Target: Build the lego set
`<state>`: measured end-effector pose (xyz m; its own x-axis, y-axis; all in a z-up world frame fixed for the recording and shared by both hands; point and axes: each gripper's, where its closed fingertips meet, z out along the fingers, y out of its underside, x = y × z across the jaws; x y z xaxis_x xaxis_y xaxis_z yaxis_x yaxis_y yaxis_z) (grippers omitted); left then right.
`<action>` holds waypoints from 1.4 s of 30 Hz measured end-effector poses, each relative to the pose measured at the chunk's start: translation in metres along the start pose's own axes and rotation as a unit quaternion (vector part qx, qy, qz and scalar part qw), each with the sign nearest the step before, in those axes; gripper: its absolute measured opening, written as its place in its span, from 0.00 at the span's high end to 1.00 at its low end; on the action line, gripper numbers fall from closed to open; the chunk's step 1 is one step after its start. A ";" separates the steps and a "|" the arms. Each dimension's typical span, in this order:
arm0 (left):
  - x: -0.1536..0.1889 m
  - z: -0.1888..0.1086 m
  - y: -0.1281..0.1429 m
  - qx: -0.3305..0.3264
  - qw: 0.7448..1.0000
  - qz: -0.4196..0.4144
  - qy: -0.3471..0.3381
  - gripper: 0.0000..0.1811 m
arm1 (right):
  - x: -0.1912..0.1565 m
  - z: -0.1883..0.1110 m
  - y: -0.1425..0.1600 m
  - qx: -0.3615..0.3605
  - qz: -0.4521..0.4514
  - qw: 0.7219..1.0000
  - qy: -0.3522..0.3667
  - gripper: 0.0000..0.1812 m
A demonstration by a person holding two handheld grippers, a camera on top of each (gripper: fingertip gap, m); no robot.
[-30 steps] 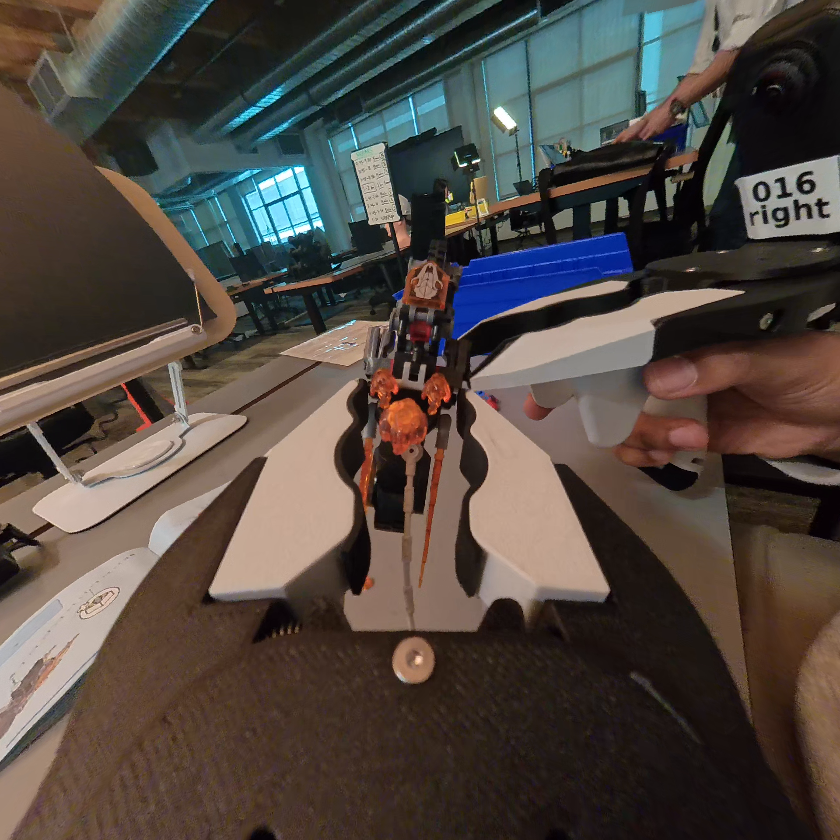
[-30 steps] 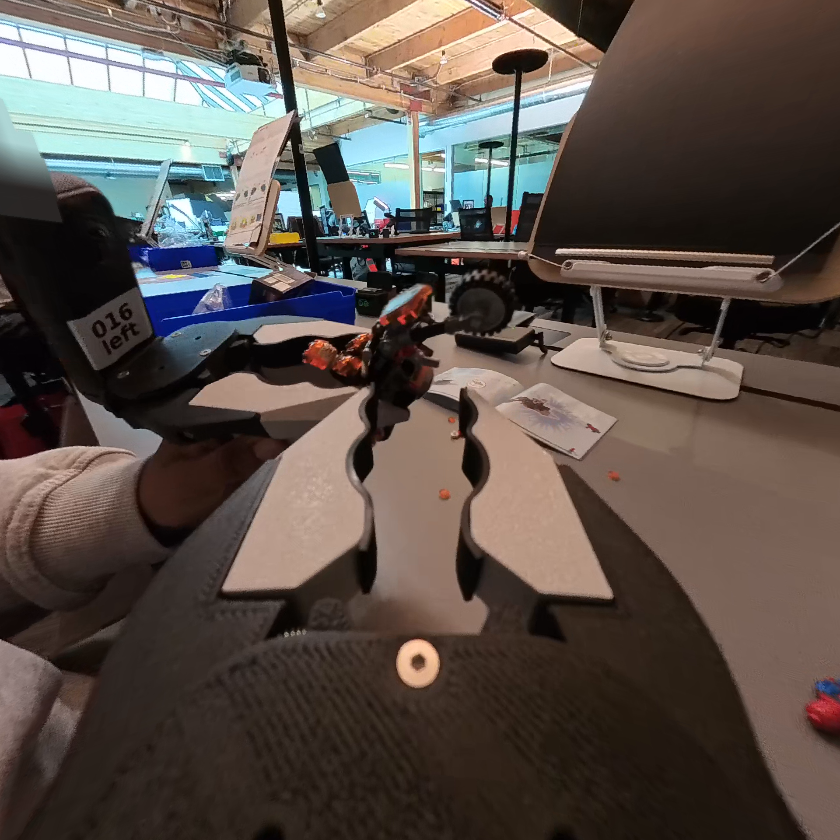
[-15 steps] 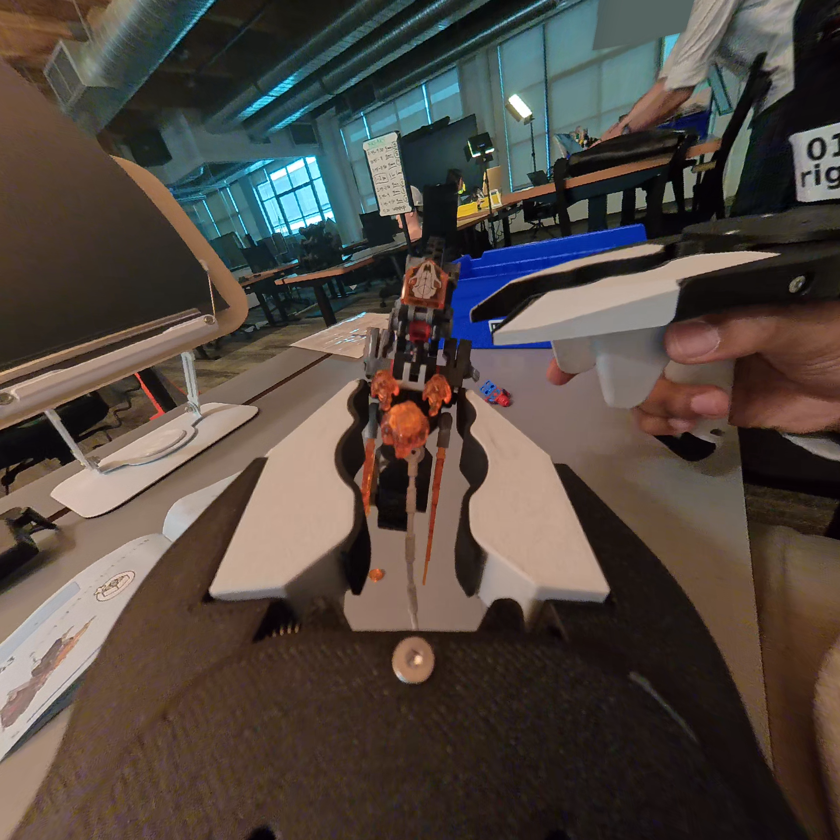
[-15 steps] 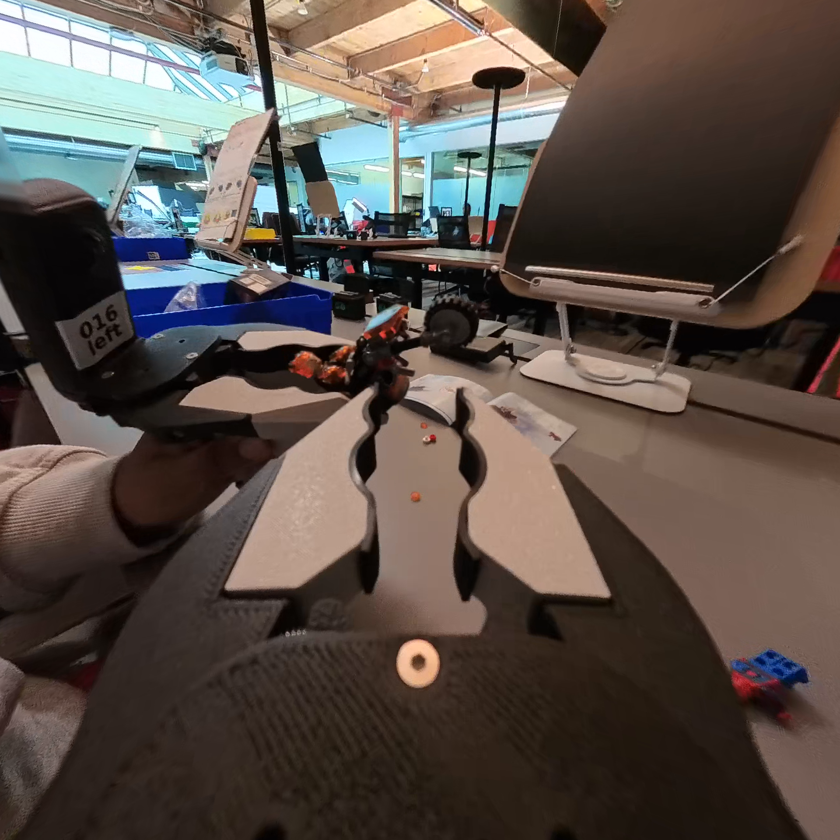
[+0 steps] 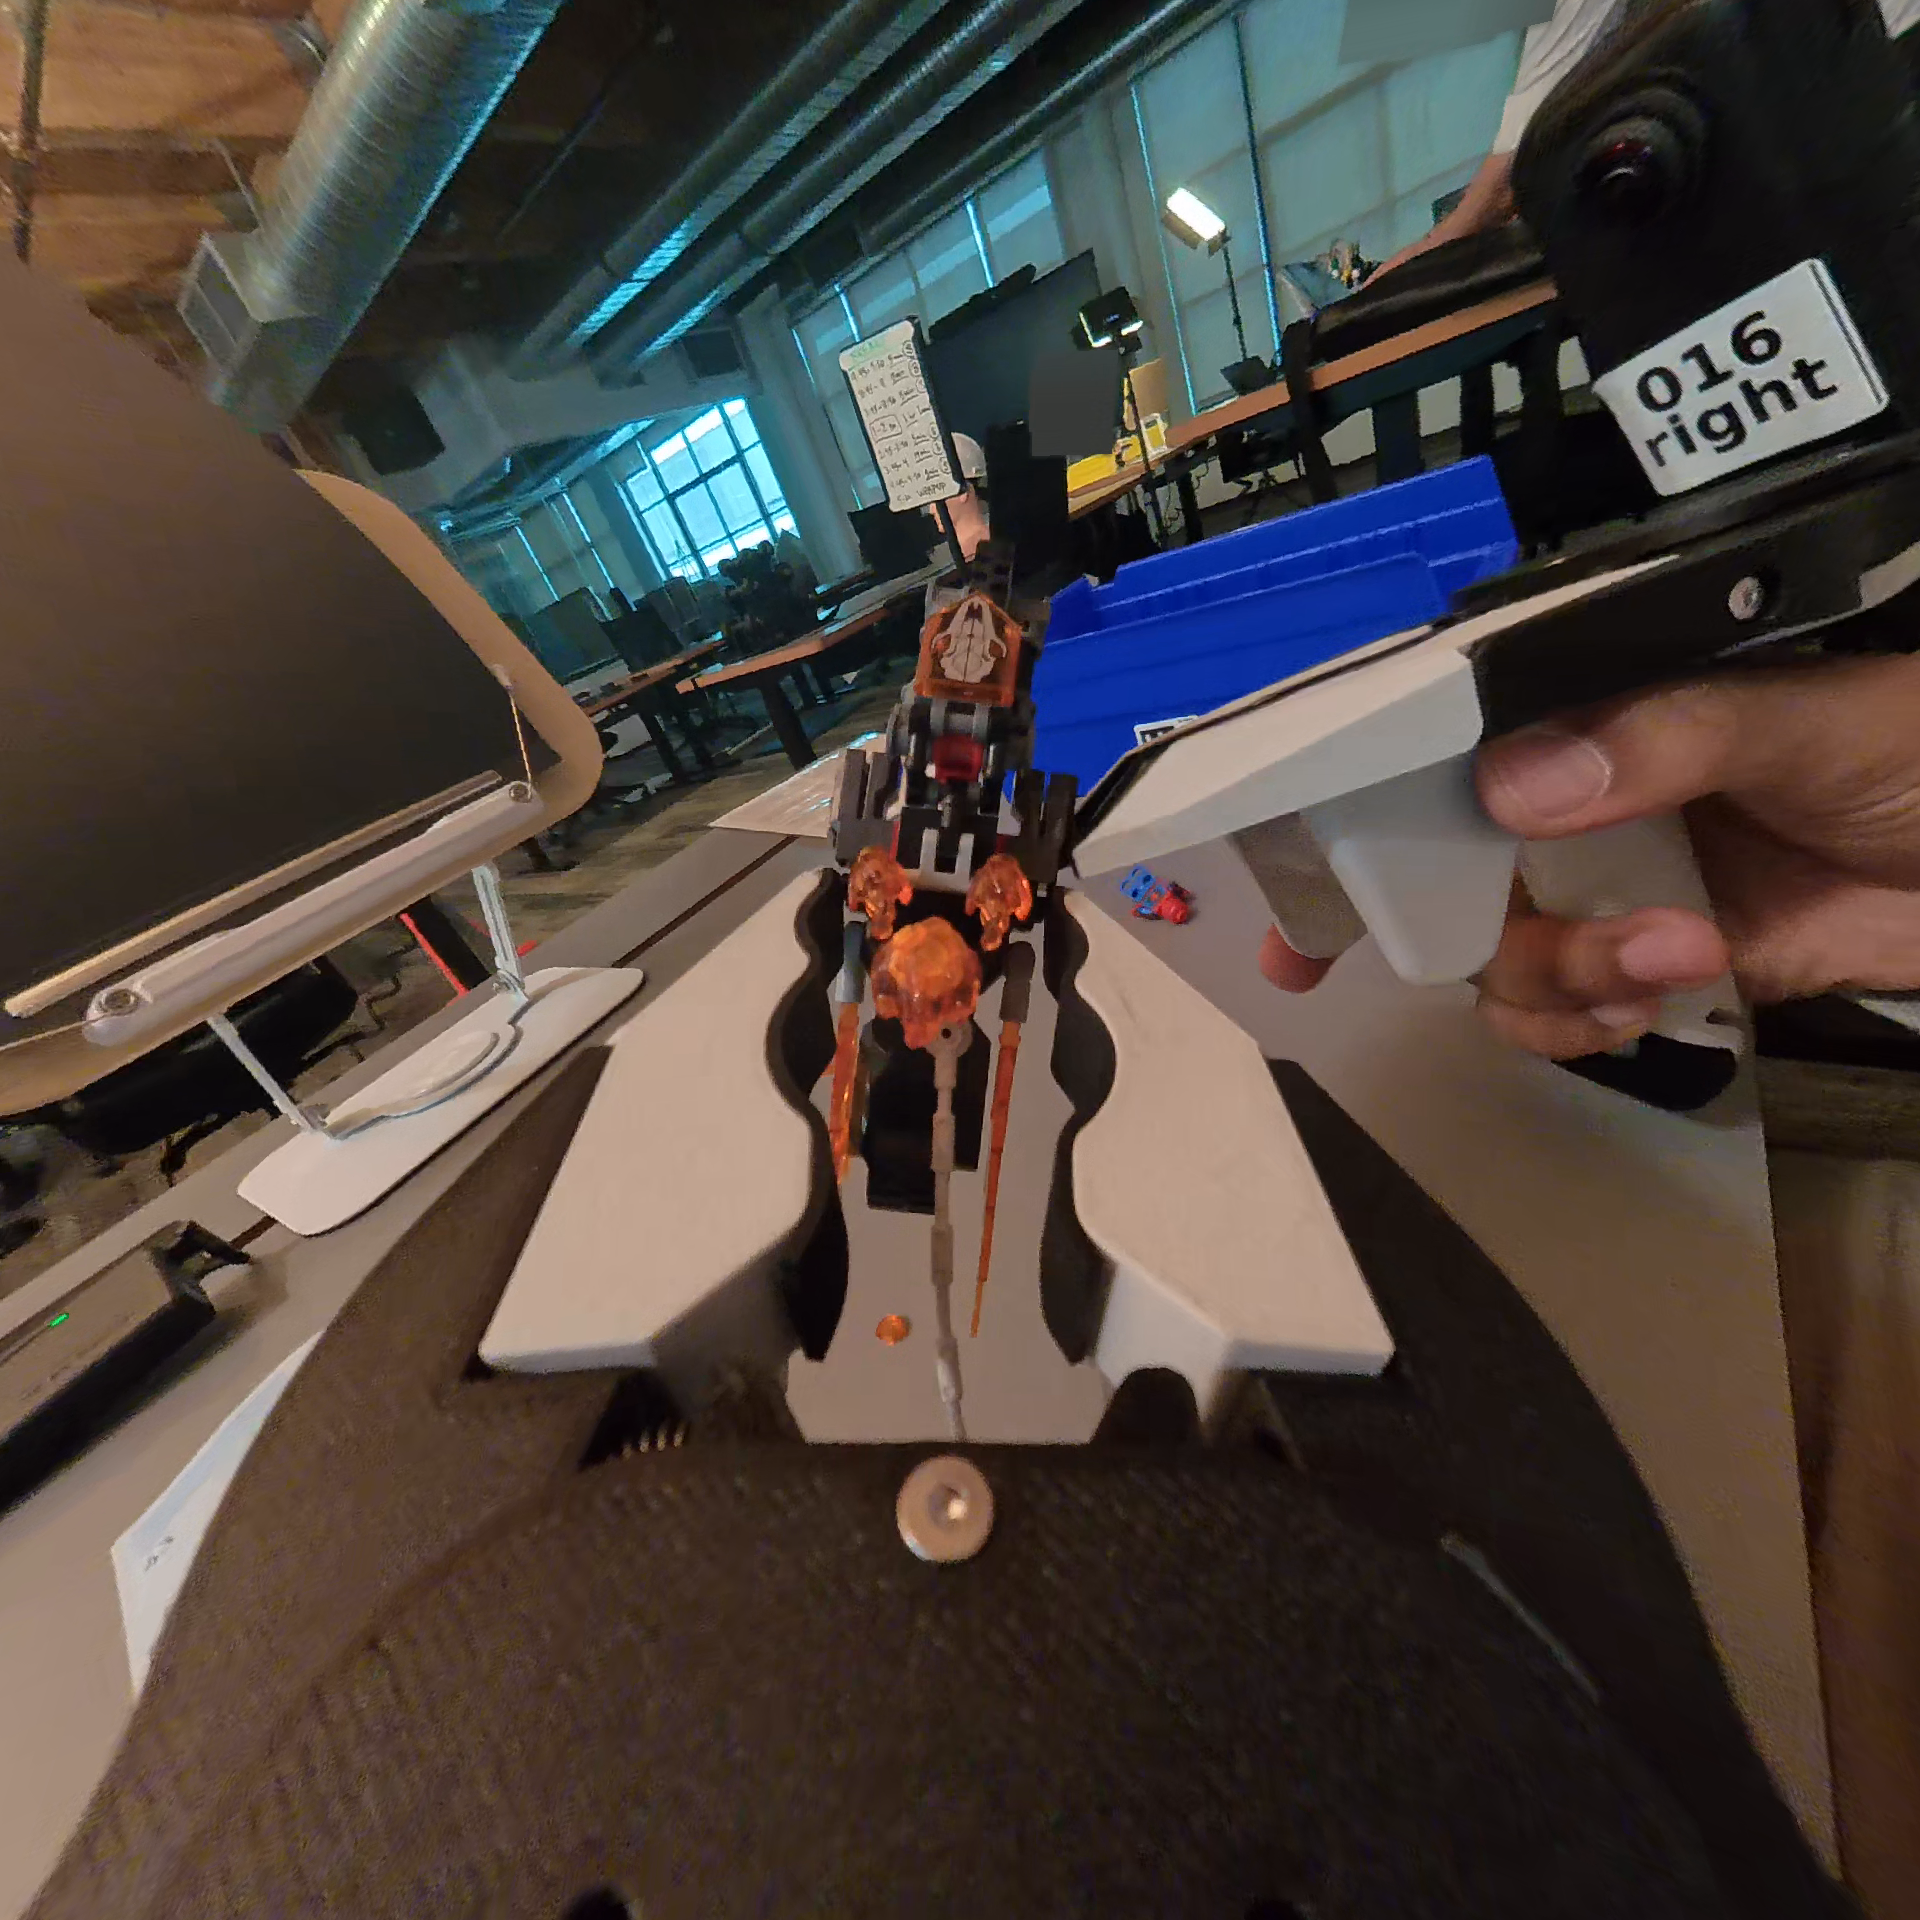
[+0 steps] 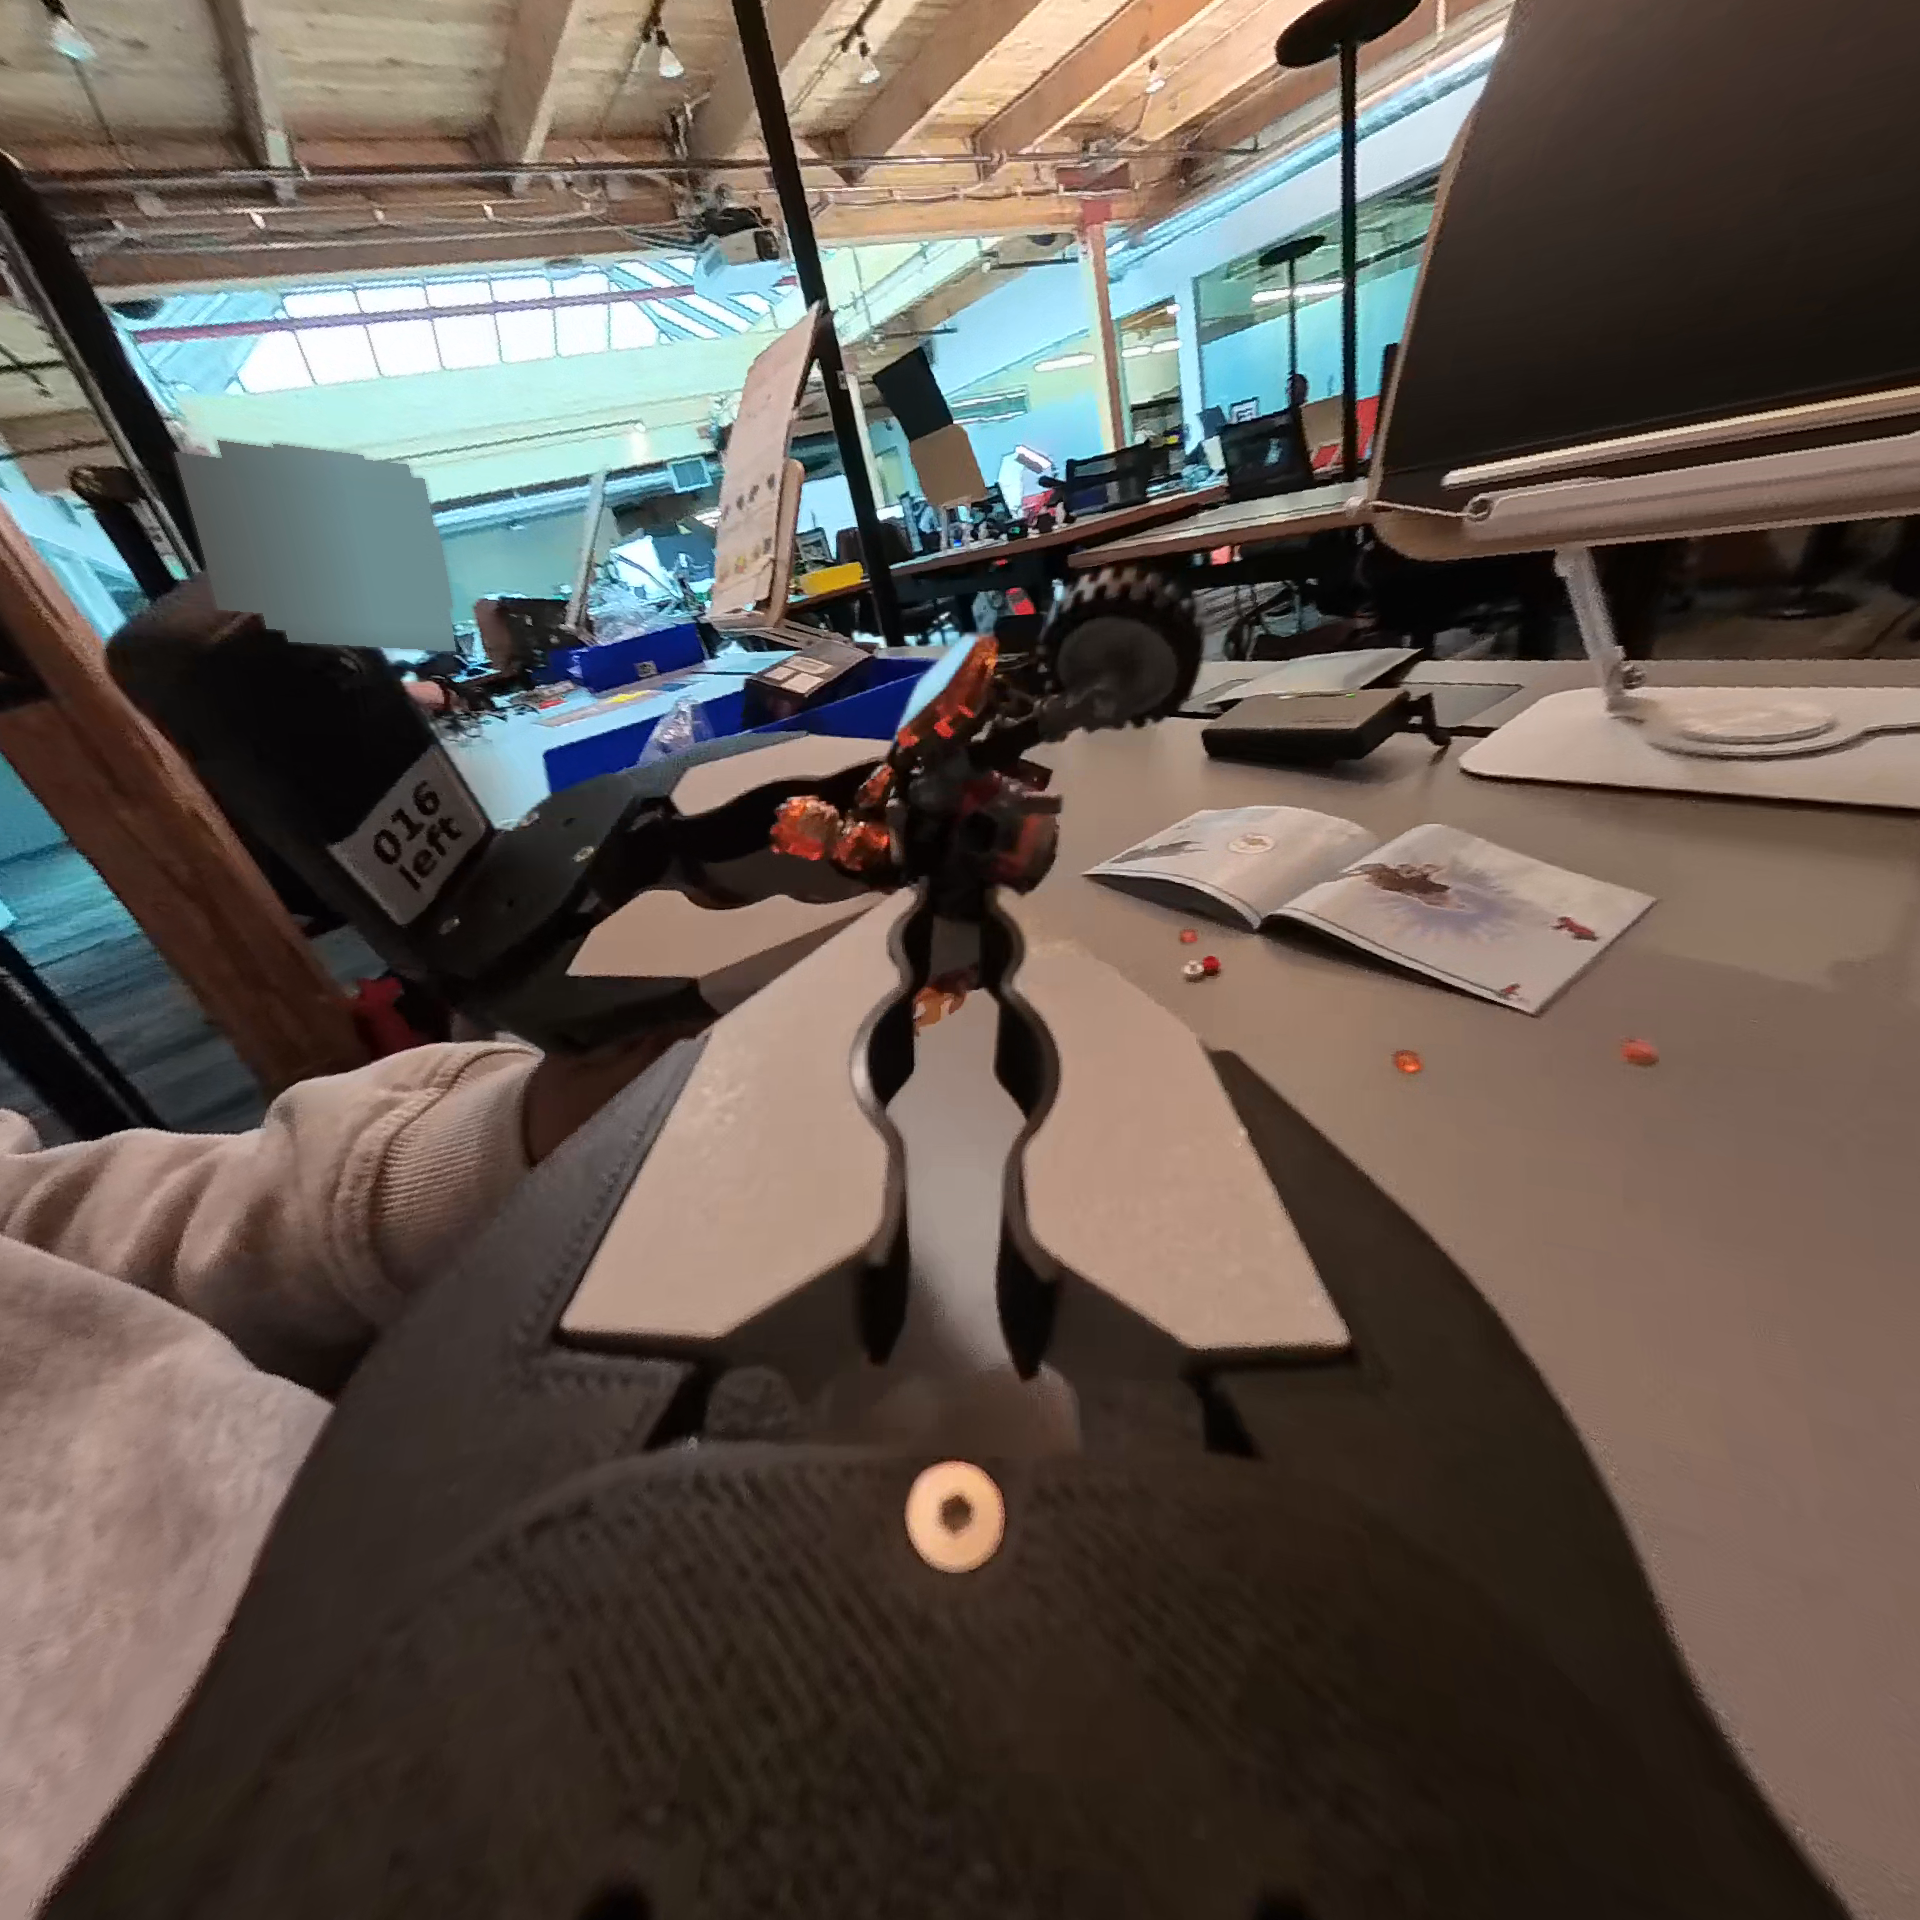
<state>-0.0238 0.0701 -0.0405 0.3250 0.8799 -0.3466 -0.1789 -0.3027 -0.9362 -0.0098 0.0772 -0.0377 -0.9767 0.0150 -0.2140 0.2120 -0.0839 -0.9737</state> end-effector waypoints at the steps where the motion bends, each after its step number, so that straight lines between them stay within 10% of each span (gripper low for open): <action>1: 0.000 0.000 0.000 0.000 1.000 0.004 -0.001 0.80 | -0.001 0.000 0.000 -0.001 0.005 1.000 -0.005 0.97; 23: 0.006 0.006 0.014 -0.027 0.996 -0.066 0.046 0.73 | -0.001 0.003 0.007 -0.021 0.003 1.000 -0.015 0.99; 34: 0.004 0.009 0.030 -0.049 0.960 -0.249 0.118 0.60 | -0.007 0.004 0.007 -0.017 -0.097 0.995 -0.003 0.99; 42: 0.012 0.003 0.021 -0.028 0.952 -0.257 0.166 0.78 | -0.012 0.005 0.008 -0.008 -0.192 0.981 0.017 1.00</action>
<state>-0.0265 0.0759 -0.0639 0.6334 0.7556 0.1667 0.1288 0.1095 -0.9856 0.0038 0.0710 -0.0423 -0.9831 0.0760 0.1667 -0.1708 -0.0509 -0.9840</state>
